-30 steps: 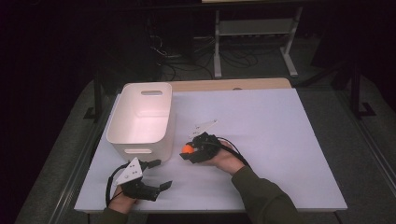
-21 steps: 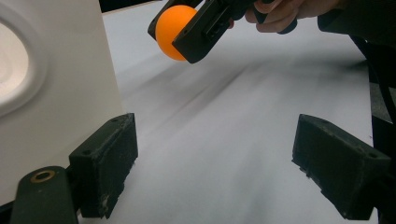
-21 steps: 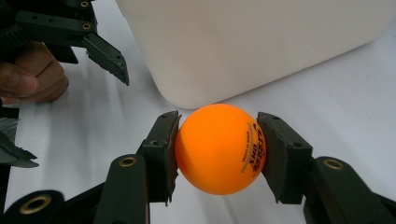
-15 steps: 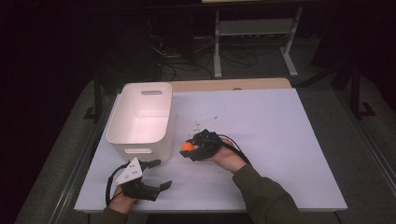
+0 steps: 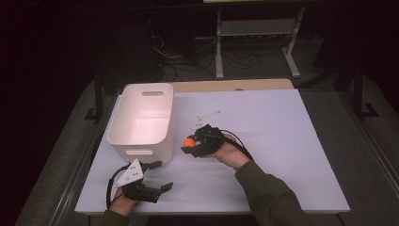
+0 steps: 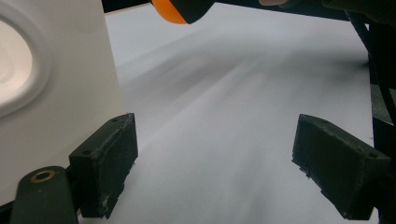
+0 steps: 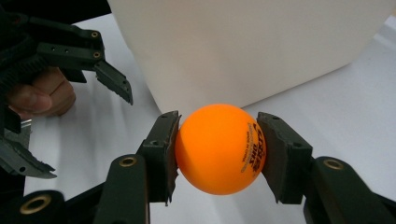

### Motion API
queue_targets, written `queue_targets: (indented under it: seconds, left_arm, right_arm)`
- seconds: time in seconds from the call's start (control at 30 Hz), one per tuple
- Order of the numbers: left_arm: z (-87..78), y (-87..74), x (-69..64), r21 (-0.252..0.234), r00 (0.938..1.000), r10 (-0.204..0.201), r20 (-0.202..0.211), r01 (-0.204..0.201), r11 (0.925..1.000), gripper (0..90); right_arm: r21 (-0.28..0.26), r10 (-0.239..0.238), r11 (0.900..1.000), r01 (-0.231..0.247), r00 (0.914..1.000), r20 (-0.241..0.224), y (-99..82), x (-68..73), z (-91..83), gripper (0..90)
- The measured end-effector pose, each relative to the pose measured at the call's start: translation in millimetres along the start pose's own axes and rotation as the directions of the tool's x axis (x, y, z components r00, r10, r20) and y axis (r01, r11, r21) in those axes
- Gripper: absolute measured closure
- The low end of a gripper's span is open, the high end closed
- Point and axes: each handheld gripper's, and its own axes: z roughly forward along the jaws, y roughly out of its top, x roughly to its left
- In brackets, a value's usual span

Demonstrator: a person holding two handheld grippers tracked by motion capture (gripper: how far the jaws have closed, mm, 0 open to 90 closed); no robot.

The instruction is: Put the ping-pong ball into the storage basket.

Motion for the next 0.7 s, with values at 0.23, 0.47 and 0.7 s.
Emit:
queue_targets:
  seconds: [0.23,0.47,0.7]
  left_arm:
    - [0.4,0.2,0.9,0.004,1.0,-0.009,0.002,0.009,0.9999,14.0]
    - [0.0,0.1,0.2,0.003,1.0,-0.002,0.001,0.002,1.0,14.0]
    - [0.6,0.2,0.1,0.005,1.0,-0.004,-0.002,0.004,1.0,14.0]
  right_arm:
    - [-0.004,-0.002,1.0,0.002,1.0,-0.002,7.9,-0.3,-4.2,49.4]
    - [-0.008,0.003,1.0,-0.003,1.0,-0.003,16.6,-2.8,-10.1,49.4]
    - [-0.013,-0.004,0.9999,0.004,1.0,0.004,25.8,-4.9,-19.4,49.4]
